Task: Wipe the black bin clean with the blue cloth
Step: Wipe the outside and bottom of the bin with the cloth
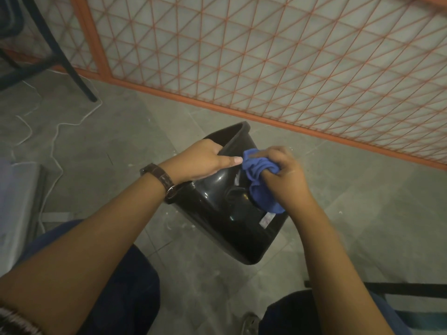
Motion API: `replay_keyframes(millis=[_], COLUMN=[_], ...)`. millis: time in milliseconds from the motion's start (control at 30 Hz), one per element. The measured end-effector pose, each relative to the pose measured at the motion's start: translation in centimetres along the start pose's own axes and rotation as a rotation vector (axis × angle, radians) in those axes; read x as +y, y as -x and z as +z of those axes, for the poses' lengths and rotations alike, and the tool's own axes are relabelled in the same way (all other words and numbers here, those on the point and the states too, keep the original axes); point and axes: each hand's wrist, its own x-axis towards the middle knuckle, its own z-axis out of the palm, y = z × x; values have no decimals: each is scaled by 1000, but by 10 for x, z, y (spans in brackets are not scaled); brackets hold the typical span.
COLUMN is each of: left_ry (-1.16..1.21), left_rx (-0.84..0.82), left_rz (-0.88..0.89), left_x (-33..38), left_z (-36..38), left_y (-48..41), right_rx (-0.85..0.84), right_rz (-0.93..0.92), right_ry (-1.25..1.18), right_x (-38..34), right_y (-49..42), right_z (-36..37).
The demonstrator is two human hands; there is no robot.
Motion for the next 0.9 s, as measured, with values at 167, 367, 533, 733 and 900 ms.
replay_keyframes(millis=[167, 367, 533, 733, 900], left_ry=[37, 67, 60, 140, 149], left_rx=[-44, 42, 63, 168, 157], left_rz=[-15, -10, -28, -27, -14], left_x=[-2, 0, -1, -2, -3], left_z=[5, 1, 0, 2, 0], left_y=[-3, -4, -2, -5, -4], right_rx=[103, -75, 17, -113, -54], right_rz=[98, -94, 83, -78, 75], right_ry=[53, 53, 105, 66, 35], right_x=[3, -7, 3, -7, -1], right_y=[-2, 0, 0, 5, 4], right_z=[2, 1, -4, 7, -2])
